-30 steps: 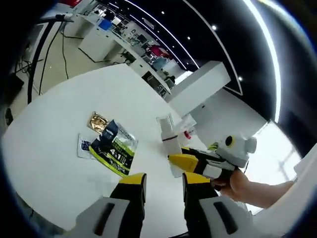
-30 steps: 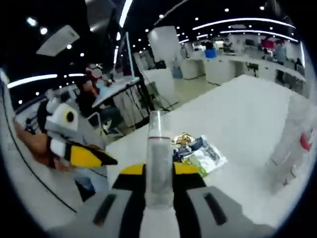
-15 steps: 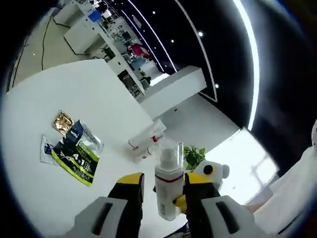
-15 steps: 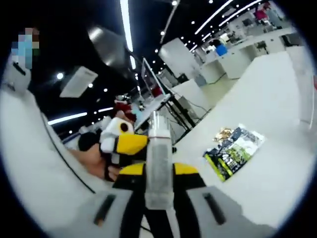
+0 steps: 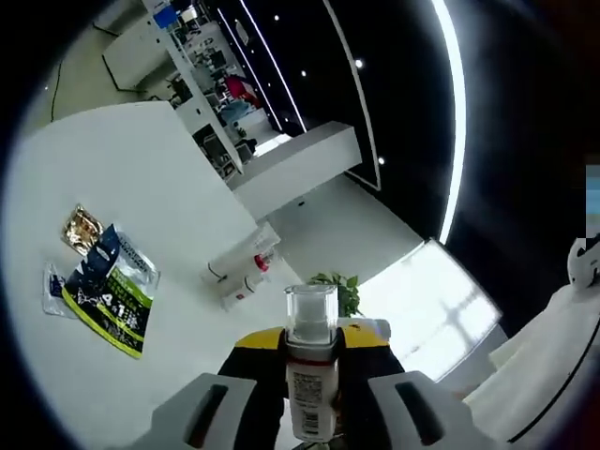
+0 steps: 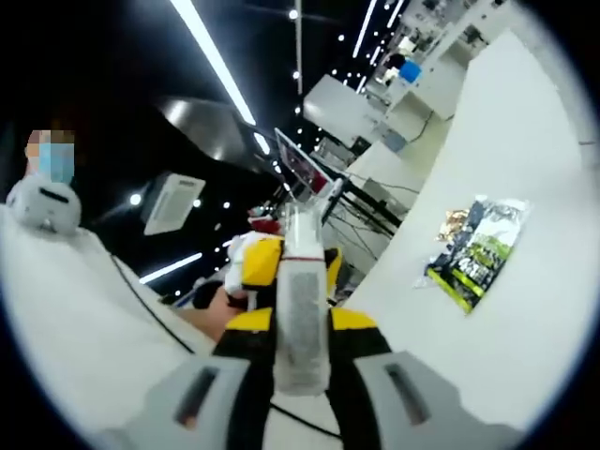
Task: Arrange the skincare products in the storage area until every visible bottle or jar stands upright without overlapping.
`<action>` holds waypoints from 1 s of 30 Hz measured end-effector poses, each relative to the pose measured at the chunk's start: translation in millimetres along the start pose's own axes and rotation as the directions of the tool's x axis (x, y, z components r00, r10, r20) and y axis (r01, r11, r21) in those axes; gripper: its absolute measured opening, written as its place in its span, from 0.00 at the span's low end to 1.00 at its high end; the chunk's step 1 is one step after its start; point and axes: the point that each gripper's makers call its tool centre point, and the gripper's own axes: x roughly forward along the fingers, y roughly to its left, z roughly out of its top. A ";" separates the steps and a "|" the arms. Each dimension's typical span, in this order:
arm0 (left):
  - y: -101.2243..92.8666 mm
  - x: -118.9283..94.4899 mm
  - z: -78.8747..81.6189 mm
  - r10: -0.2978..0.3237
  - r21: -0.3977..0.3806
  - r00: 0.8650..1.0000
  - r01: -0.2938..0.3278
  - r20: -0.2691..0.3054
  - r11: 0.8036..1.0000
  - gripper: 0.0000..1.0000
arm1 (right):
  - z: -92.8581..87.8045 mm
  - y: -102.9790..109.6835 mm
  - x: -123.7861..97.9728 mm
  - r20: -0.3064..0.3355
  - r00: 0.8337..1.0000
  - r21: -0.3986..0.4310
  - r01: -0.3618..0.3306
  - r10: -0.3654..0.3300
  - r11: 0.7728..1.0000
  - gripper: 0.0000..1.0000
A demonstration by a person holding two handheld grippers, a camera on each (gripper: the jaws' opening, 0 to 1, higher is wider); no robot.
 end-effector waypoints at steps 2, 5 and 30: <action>5.0 1.3 -0.7 0.033 0.000 0.999 -0.033 -0.010 0.999 0.19 | -0.9 -4.0 0.6 -0.007 0.999 -0.061 0.037 -0.038 0.997 0.21; 23.4 -0.8 -0.7 0.127 0.032 0.991 -0.126 -0.028 0.991 0.19 | -10.5 -15.9 4.6 -0.071 0.981 -0.177 0.163 -0.178 0.971 0.25; 19.1 -16.5 6.3 0.127 -0.096 0.991 -0.122 0.052 0.988 0.22 | -19.8 -8.5 27.4 -0.165 0.952 -0.039 0.255 -0.258 0.966 0.21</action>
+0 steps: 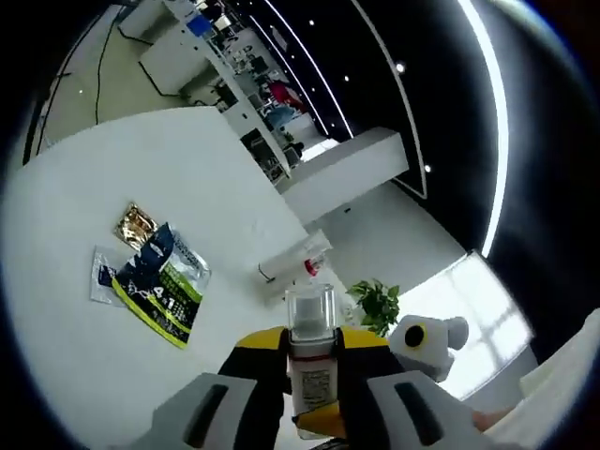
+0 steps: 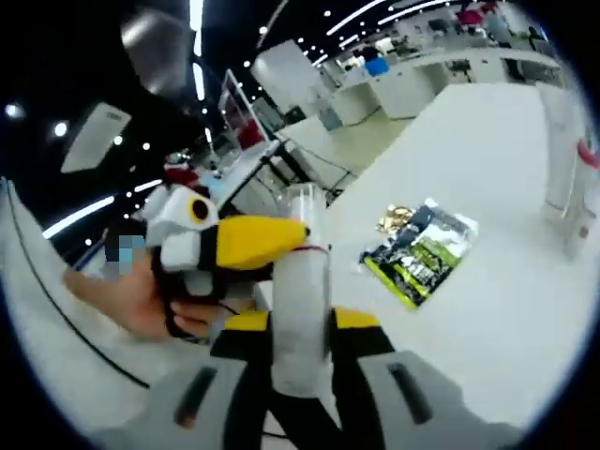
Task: Arrange the skincare products in the storage area until every visible bottle or jar stands upright without overlapping.
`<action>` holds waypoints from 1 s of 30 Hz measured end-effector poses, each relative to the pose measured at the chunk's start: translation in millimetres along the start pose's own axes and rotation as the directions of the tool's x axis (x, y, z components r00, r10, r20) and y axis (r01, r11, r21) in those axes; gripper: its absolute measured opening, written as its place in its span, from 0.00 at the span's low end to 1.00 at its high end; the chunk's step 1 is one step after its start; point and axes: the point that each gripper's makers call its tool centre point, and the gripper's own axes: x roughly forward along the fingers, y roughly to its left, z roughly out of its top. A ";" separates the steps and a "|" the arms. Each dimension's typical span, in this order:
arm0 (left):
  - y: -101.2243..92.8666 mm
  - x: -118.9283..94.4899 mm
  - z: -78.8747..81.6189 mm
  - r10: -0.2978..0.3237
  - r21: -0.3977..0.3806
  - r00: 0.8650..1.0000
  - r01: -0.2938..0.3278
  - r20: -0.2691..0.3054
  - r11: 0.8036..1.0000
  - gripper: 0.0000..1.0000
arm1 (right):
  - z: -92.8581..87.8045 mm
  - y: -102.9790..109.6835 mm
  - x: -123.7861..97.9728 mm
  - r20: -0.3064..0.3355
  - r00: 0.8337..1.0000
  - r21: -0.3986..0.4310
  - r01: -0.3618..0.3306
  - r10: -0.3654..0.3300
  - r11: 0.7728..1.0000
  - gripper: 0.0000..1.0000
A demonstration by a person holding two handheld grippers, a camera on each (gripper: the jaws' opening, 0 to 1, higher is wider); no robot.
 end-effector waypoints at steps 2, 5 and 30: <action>-10.3 -0.3 0.4 -0.067 -0.033 0.998 0.068 0.007 0.997 0.23 | 1.4 15.7 -4.5 0.018 0.992 0.128 -0.128 0.127 0.984 0.21; -21.0 -0.5 0.2 -0.139 -0.082 0.990 0.141 0.025 0.987 0.24 | 2.7 28.5 -12.1 0.035 0.970 0.218 -0.243 0.241 0.945 0.21; 16.2 -16.8 26.6 0.220 0.130 0.960 -0.244 0.174 0.961 0.21 | 6.2 -5.7 31.1 -0.067 0.950 -0.470 0.239 -0.304 0.850 0.24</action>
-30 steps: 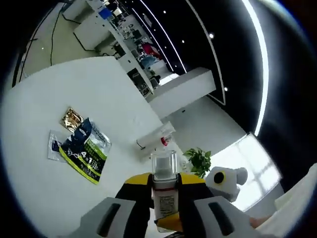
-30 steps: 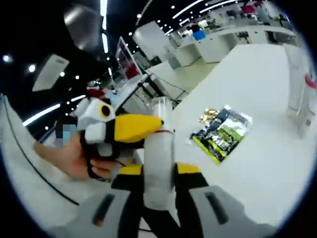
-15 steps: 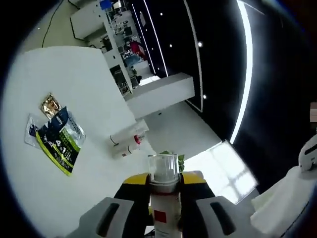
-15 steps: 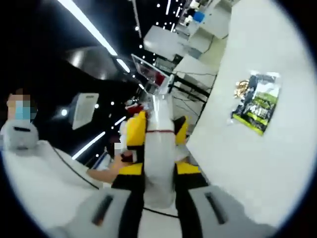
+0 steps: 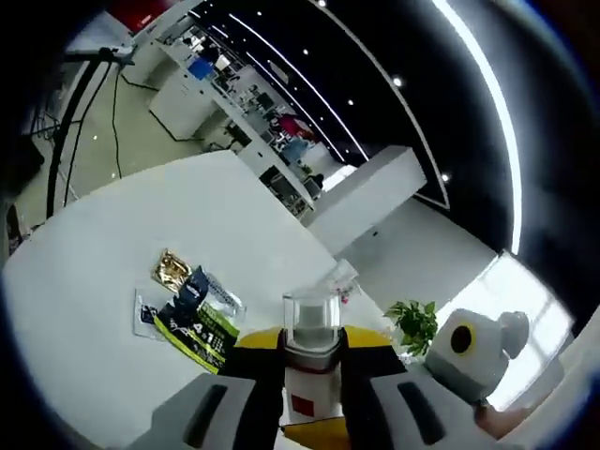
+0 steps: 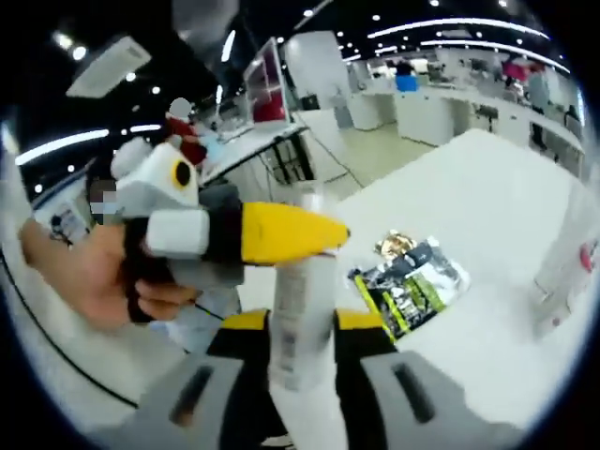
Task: Arrange the skincare products in the storage area until every visible bottle or jar stands upright without overlapping.
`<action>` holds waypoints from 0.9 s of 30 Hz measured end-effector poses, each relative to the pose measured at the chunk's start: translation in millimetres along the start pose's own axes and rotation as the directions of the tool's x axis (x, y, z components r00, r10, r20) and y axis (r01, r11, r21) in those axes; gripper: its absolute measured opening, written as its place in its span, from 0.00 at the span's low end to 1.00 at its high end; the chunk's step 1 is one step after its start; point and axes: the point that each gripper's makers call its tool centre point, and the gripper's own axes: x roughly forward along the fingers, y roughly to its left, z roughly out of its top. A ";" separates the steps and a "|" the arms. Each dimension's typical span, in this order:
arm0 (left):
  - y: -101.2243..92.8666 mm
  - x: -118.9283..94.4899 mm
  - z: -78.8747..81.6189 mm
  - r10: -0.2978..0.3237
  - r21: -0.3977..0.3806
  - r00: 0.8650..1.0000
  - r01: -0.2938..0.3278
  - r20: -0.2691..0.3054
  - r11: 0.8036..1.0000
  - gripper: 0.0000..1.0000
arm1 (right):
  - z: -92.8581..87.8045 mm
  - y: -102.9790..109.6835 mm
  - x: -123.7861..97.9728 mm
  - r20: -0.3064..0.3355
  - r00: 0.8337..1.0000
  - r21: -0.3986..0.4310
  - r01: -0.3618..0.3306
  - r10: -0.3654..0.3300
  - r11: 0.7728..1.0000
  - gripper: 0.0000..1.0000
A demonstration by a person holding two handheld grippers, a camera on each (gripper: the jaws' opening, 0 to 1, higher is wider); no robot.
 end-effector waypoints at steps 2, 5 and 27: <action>0.8 -1.2 0.4 0.003 0.006 1.000 -0.003 0.000 1.000 0.21 | 0.0 -0.9 2.2 -0.013 1.000 -0.021 0.011 -0.011 1.000 0.23; 4.3 -2.7 -0.7 0.004 -0.012 1.000 -0.004 -0.009 1.000 0.21 | -2.5 -1.7 3.3 -0.027 1.000 -0.002 -0.006 0.006 1.000 0.22; -54.0 13.9 -11.4 -0.374 -0.188 0.922 0.352 -0.097 0.917 0.23 | 3.6 12.1 -55.4 0.250 0.844 0.432 -0.536 0.474 0.726 0.20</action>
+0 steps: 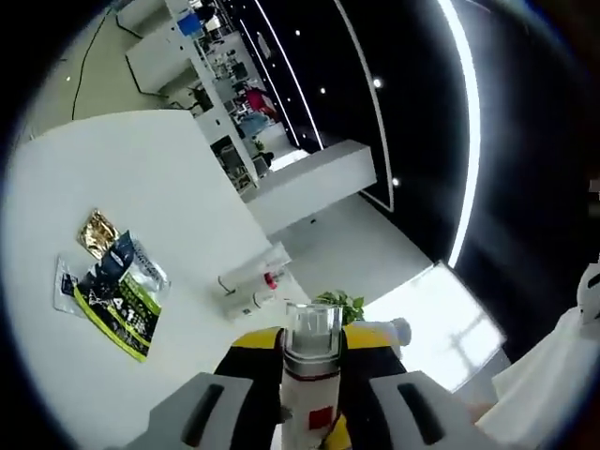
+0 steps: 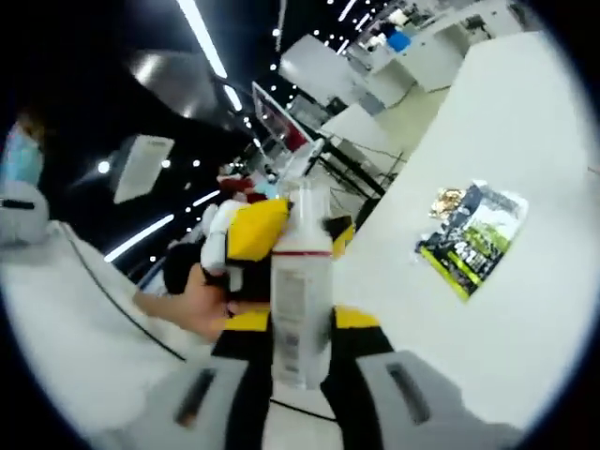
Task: Arrange the skincare products in the storage area until every visible bottle or jar stands upright without overlapping.
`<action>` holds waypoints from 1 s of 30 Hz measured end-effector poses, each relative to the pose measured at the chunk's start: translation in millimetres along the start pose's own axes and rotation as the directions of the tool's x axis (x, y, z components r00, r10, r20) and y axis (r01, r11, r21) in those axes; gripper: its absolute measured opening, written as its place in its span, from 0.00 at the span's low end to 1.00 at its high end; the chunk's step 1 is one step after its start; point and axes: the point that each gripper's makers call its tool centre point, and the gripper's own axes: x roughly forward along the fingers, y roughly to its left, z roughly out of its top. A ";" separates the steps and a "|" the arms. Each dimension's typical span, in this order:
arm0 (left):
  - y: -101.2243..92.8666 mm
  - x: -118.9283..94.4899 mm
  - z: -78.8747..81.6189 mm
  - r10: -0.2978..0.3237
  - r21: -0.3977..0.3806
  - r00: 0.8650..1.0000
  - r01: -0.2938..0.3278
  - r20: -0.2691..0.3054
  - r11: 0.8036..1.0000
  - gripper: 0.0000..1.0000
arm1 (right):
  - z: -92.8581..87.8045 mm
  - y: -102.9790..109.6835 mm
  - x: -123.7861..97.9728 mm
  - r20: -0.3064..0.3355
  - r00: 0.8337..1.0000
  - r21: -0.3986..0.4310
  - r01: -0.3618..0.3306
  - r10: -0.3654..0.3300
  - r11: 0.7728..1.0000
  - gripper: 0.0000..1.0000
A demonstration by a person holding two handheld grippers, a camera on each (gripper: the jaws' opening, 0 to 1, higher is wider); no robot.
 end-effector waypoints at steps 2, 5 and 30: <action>-6.5 2.5 -1.9 -0.040 -0.030 0.999 0.039 -0.011 0.999 0.23 | -0.3 4.0 -5.5 -0.002 0.999 0.008 -0.037 0.037 0.999 0.20; -18.3 5.1 -4.2 -0.102 0.005 0.994 0.102 -0.030 0.995 0.23 | 1.7 11.9 -11.1 0.002 0.996 -0.016 -0.084 0.084 0.996 0.20; 14.0 17.6 33.1 0.251 0.353 0.961 -0.276 0.113 0.894 0.21 | 28.1 -54.3 3.7 0.105 0.792 -0.433 0.580 -0.601 0.690 0.24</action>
